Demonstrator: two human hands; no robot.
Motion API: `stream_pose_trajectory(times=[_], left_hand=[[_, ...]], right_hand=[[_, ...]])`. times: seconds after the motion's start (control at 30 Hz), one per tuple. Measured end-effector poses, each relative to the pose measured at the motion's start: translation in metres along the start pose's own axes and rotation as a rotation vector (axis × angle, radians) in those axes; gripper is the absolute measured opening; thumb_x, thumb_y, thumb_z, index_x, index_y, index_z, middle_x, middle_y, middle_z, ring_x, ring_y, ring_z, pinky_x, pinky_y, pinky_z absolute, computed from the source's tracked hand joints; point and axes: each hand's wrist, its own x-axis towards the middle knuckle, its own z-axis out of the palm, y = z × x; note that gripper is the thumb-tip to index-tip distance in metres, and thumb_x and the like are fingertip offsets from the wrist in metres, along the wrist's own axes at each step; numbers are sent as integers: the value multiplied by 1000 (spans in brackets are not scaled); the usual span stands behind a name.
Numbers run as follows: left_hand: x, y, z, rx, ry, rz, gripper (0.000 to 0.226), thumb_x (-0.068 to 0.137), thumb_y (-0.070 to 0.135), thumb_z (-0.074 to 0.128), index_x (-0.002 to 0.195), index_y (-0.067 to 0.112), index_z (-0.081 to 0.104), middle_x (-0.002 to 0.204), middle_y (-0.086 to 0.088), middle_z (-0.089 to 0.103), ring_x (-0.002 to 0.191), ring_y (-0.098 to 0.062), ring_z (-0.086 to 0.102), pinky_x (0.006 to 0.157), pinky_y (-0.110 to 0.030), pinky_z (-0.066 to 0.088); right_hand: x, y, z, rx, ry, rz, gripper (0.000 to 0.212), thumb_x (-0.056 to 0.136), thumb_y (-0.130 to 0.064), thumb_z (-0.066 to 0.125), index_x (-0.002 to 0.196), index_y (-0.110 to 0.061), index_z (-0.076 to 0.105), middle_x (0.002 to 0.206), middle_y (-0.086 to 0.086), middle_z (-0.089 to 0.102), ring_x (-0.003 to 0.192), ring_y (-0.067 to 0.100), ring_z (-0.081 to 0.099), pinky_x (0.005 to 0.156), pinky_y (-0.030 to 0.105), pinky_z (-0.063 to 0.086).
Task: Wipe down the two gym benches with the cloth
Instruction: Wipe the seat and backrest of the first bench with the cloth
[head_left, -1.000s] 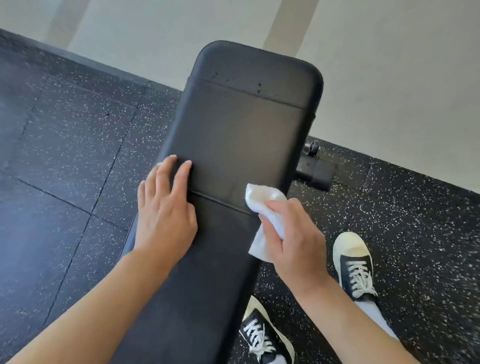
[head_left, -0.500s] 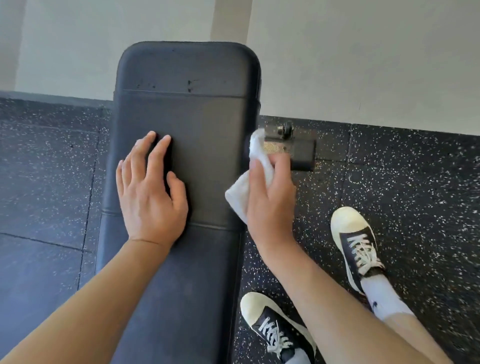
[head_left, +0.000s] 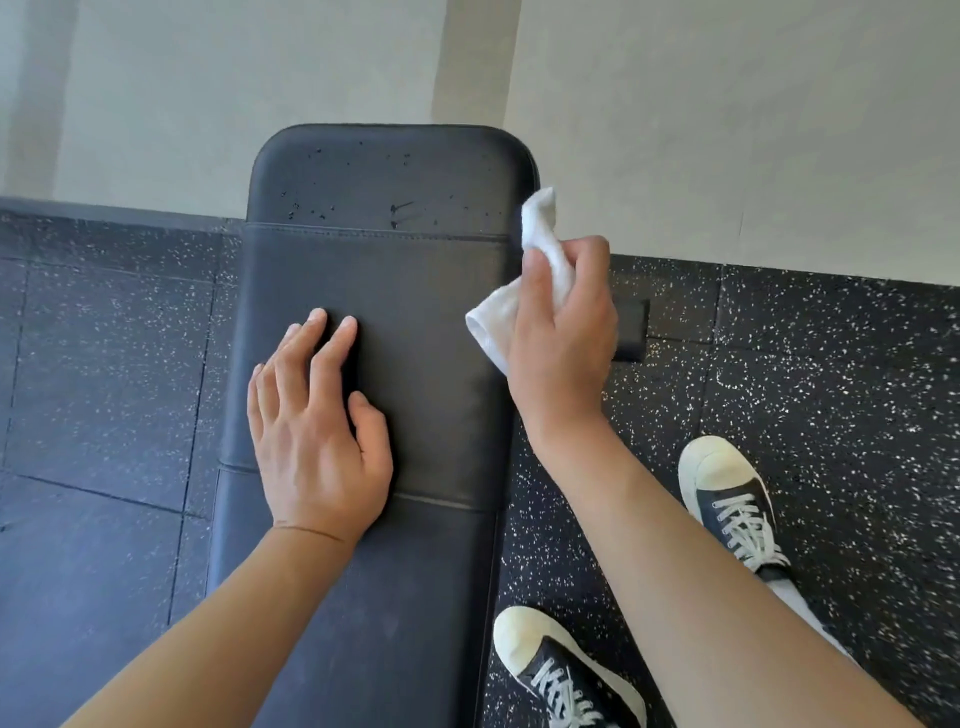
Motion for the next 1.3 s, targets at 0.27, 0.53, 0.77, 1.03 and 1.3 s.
stream_pose_trajectory(times=[0.27, 0.53, 0.77, 1.03, 1.3], left_hand=[[0, 0, 1, 6, 12, -1, 60, 93, 19, 44, 153, 18, 49, 163, -4, 42, 152, -30, 36, 122, -59, 28], [0, 2, -1, 16, 2, -24, 60, 93, 21, 42, 152, 20, 49, 164, -2, 40, 153, -29, 35, 128, -53, 20], [2, 0, -1, 29, -13, -26, 56, 93, 23, 43, 149, 18, 51, 161, -4, 43, 152, -32, 36, 126, -58, 23], [3, 3, -3, 54, 5, -34, 56, 91, 25, 46, 144, 11, 57, 157, -9, 50, 150, -34, 42, 126, -57, 25], [0, 5, -5, 59, 50, -190, 62, 87, 34, 53, 146, 15, 55, 157, -9, 47, 147, -34, 44, 127, -53, 25]], right_hand=[[-82, 32, -38, -236, -260, -528, 11, 98, -24, 58, 107, -19, 60, 99, -4, 52, 82, 19, 53, 67, 29, 42], [-28, -6, -25, -498, -324, -767, 12, 86, -17, 69, 95, -10, 66, 96, 5, 62, 70, 27, 57, 48, 37, 45], [16, -76, 72, -684, -435, -897, 16, 85, -18, 67, 101, -20, 65, 90, -1, 60, 66, 20, 61, 49, 31, 25], [14, -80, 70, -648, -687, -1123, 8, 88, -16, 65, 96, -17, 65, 89, 1, 59, 69, 22, 59, 50, 32, 33], [47, -49, -18, -654, -794, -1248, 7, 91, -21, 67, 92, -15, 68, 84, 2, 58, 68, 23, 58, 50, 38, 49]])
